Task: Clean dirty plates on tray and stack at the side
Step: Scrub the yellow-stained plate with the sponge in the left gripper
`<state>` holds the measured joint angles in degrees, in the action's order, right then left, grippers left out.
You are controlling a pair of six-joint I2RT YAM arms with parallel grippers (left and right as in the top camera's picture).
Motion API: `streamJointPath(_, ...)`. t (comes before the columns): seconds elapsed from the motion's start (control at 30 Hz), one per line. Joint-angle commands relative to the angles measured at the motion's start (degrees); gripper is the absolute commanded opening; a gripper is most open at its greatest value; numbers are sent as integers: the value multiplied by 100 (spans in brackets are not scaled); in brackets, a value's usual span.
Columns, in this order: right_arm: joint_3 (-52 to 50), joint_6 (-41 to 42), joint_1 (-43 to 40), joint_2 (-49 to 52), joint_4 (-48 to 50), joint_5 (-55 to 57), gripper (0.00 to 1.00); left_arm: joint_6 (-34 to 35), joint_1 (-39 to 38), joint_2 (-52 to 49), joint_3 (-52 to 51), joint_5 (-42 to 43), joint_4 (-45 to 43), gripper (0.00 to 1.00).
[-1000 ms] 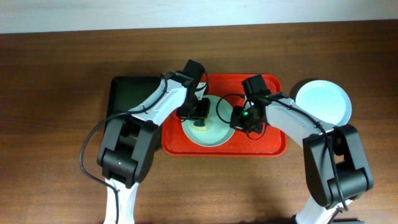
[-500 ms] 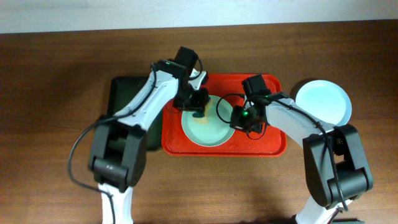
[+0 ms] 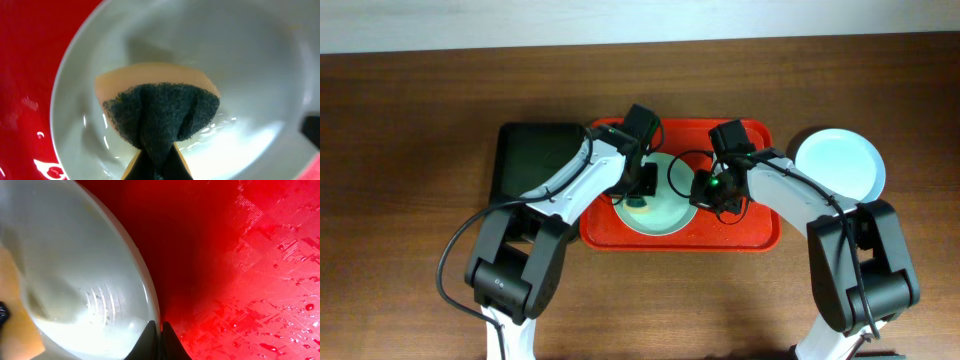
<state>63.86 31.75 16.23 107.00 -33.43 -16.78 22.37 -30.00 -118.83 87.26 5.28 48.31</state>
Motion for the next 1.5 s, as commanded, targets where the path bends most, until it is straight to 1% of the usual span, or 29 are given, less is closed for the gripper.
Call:
streamJointPath(0.0, 42, 46, 44, 52, -22, 94, 4, 299, -11, 52, -221, -168, 33, 0)
streamJointPath(0.23, 42, 46, 44, 52, -24, 94, 4, 396, -11, 50, -514, -166, -4, 0)
streamJointPath(0.33, 42, 46, 44, 52, -22, 94, 4, 396, -13, 50, -739, -94, -278, 0)
streamJointPath(0.43, 42, 46, 44, 52, -20, 96, 4, 393, -11, 50, -1021, 474, -752, 0)
streamJointPath(0.57, 42, 46, 44, 52, -20, 94, 4, 374, -11, 50, -1318, 1838, -1648, 0)
streamJointPath(0.67, 42, 46, 44, 52, -20, 96, 4, 374, -9, 57, -1279, 1989, -1792, 0)
streamJointPath(0.77, 42, 46, 44, 52, -20, 98, 4, 313, 59, 162, -1043, 1982, -1759, 0)
streamJointPath(0.83, 42, 46, 44, 52, -20, 107, 4, 221, 149, 413, -876, 1930, -1657, 0)
streamJointPath(0.97, 42, 46, 44, 52, -24, 225, 4, 219, 221, 1139, -791, 951, -1403, 0)
streamJointPath(1.07, 42, 46, 44, 52, -22, 225, 4, 170, 203, 1309, -791, 280, -1150, 0)
streamJointPath(1.17, 42, 48, 44, 52, -20, 223, 4, 133, 199, 1156, -804, -17, -984, 0)
streamJointPath(1.47, 42, 48, 44, 52, -20, 223, 4, 136, 190, 162, -804, -46, -1226, 0)
